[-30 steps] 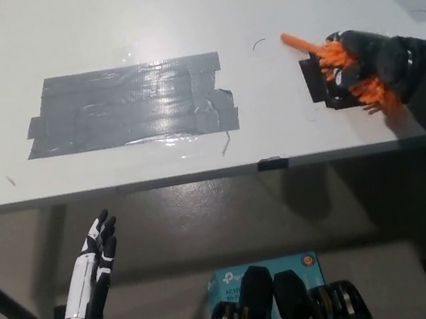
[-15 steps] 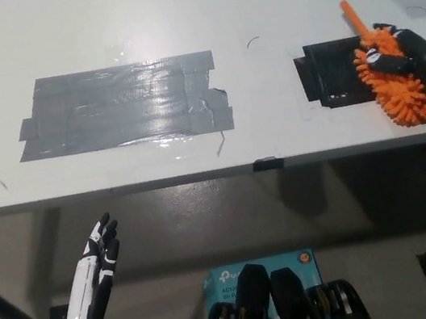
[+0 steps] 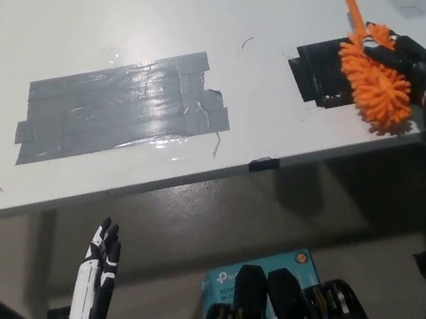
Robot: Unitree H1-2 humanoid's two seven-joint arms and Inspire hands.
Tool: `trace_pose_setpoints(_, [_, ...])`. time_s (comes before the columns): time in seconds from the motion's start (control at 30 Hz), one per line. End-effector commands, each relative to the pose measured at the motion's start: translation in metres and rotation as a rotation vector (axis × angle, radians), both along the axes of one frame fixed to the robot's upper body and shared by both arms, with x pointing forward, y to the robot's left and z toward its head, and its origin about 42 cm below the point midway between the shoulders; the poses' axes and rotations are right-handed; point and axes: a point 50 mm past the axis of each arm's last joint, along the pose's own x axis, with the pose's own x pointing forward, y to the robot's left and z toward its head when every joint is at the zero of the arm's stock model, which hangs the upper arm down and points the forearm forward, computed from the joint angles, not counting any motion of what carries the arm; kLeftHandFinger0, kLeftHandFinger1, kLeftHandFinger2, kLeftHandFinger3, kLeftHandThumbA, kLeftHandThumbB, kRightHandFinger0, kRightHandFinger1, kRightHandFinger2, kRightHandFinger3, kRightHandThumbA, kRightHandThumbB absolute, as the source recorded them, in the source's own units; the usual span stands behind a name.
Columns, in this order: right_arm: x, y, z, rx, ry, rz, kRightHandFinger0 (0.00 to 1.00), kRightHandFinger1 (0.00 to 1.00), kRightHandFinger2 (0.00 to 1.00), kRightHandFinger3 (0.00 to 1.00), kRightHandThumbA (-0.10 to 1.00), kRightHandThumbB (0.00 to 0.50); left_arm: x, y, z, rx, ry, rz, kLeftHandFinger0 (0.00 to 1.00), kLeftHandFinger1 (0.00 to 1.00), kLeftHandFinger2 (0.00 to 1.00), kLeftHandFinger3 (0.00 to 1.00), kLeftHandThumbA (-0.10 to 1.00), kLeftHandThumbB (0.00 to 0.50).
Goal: An orange duster is kept infront of the robot in the middle of the table and the robot extends its right arm to grab the duster, picks it up and hands it to a person
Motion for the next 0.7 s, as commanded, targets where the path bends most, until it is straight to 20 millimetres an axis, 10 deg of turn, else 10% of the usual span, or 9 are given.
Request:
trace_pose_setpoints(0.0, [0.006, 0.032, 0.081, 0.320, -0.188, 0.189, 0.00, 0.42, 0.84, 1.00, -0.10, 0.119, 0.012, -0.002, 0.020, -0.007, -0.087, 0.001, 1.00, 1.00, 1.00, 1.00, 0.94, 0.100])
trace_pose_setpoints(0.67, [0.008, 0.120, 0.055, 0.477, -0.036, 0.277, 0.00, 0.27, 0.66, 1.00, -0.10, 0.180, 0.011, -0.001, 0.021, -0.007, -0.086, 0.003, 1.00, 1.00, 1.00, 1.00, 0.91, 0.088])
